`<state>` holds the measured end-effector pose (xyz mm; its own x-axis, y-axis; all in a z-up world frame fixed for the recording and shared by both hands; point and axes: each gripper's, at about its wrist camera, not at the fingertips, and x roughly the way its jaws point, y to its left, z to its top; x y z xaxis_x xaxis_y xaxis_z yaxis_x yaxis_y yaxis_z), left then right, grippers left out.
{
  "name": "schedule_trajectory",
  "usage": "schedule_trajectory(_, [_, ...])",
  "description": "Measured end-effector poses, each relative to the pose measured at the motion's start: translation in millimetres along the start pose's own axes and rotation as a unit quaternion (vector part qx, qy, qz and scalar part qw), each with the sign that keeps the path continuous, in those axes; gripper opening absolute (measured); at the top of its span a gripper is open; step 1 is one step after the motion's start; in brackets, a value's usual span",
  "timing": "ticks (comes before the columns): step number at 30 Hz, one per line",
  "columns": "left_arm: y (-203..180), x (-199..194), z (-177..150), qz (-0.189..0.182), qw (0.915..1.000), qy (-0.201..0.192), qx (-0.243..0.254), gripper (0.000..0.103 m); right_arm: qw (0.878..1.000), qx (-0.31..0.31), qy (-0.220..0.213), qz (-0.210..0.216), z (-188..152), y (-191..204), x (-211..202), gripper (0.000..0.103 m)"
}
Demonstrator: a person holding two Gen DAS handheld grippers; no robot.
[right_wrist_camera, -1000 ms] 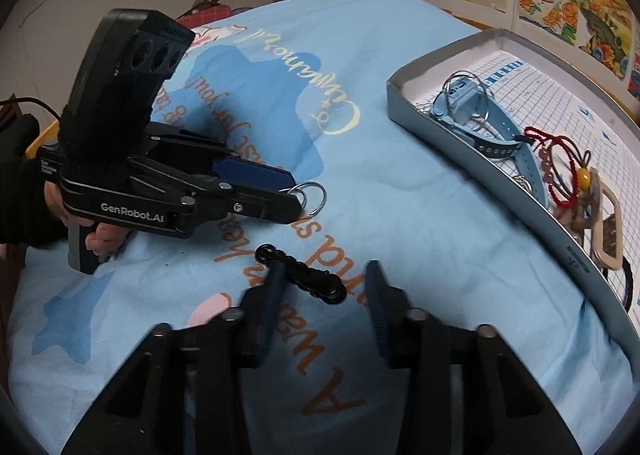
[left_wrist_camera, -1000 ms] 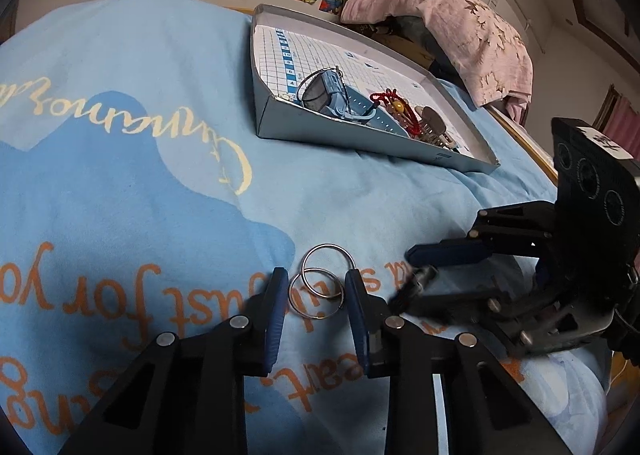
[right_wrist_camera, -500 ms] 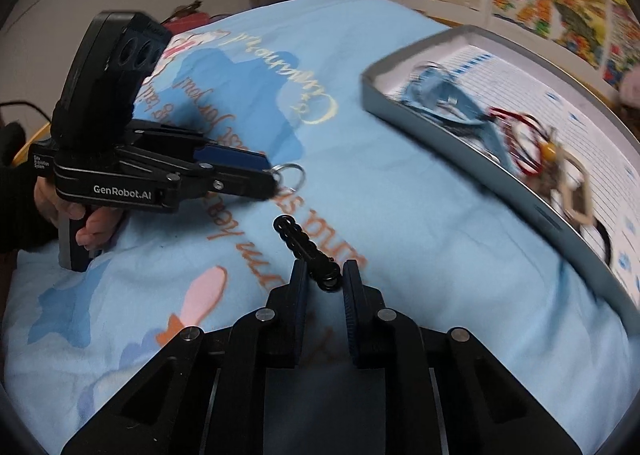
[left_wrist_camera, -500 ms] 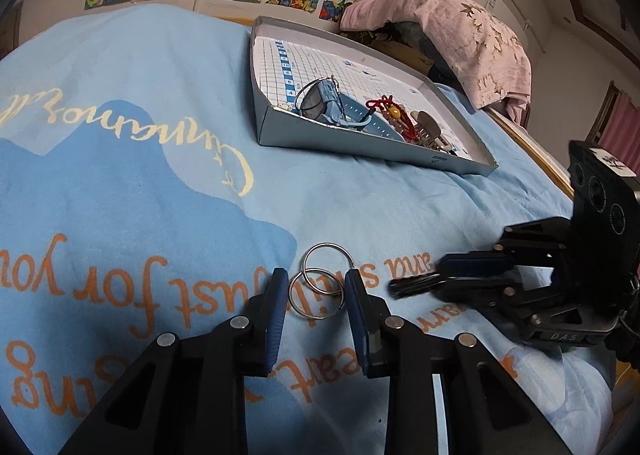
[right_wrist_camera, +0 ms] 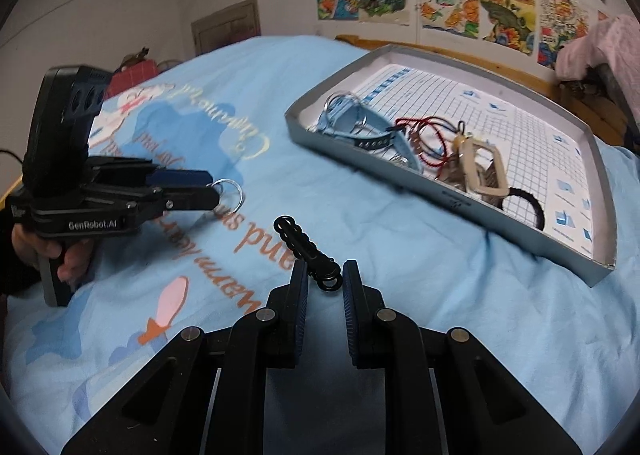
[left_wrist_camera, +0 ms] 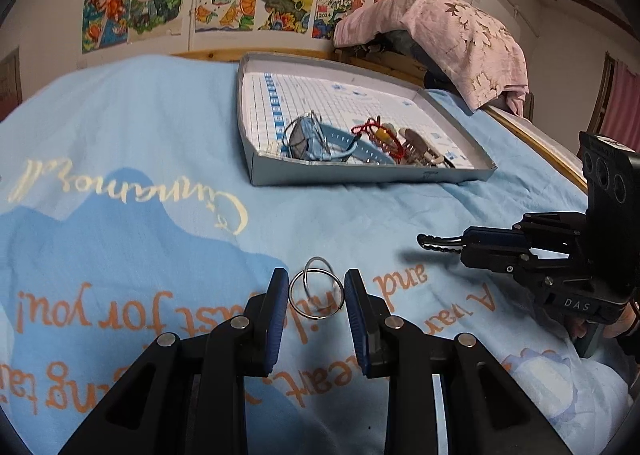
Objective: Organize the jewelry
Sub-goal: 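Carry the bead chain over the tray with the right tool while the left tool carries the ring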
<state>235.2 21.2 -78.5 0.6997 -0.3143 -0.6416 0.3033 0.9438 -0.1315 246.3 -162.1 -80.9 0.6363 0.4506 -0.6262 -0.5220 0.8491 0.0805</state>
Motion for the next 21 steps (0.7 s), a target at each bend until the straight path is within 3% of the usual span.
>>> schedule_trajectory(5, [-4,-6,18,0.003,0.9993,-0.037,0.003,0.027,0.999,0.016,-0.028,-0.008,6,-5,-5,0.015])
schedule_trajectory(14, [9,20,77,-0.008,0.9894,-0.129,-0.066,0.027,0.990,0.082,-0.101,-0.061,40,-32,5,0.015])
schedule_trajectory(17, [12,41,91,-0.002,0.9883,-0.130,-0.079,0.027,0.987,0.099,-0.103,-0.075,56,-42,20,0.015])
schedule_trajectory(21, [17,68,93,0.008,0.9905,-0.104,-0.090,0.027,0.986,0.110,-0.085,-0.092,66,-46,44,0.015])
